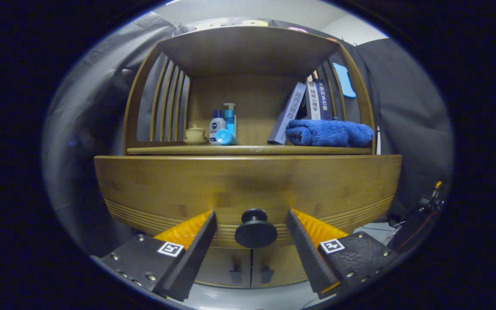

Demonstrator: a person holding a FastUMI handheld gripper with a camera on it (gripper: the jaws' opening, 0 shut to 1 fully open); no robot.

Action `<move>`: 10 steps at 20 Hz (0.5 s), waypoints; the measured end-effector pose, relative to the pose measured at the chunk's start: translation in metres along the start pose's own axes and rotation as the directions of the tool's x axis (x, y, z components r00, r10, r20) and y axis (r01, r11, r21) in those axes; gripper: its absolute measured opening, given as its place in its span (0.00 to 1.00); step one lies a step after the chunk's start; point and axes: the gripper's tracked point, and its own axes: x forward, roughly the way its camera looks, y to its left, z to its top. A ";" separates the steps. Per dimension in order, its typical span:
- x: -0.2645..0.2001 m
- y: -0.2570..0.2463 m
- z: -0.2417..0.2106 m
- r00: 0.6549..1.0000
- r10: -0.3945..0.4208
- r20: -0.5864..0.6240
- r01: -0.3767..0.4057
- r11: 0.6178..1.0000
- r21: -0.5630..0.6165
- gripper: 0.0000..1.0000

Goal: Pull open the drawer, take out the items inside it, and place them on the countertop above the cabinet.

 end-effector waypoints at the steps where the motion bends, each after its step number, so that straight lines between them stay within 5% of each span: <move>1: 0.001 0.000 -0.001 1.000 0.000 0.000 0.000 1.000 0.001 0.99; 10: 0.042 0.003 0.002 1.000 0.006 -0.016 -0.006 1.000 0.013 0.99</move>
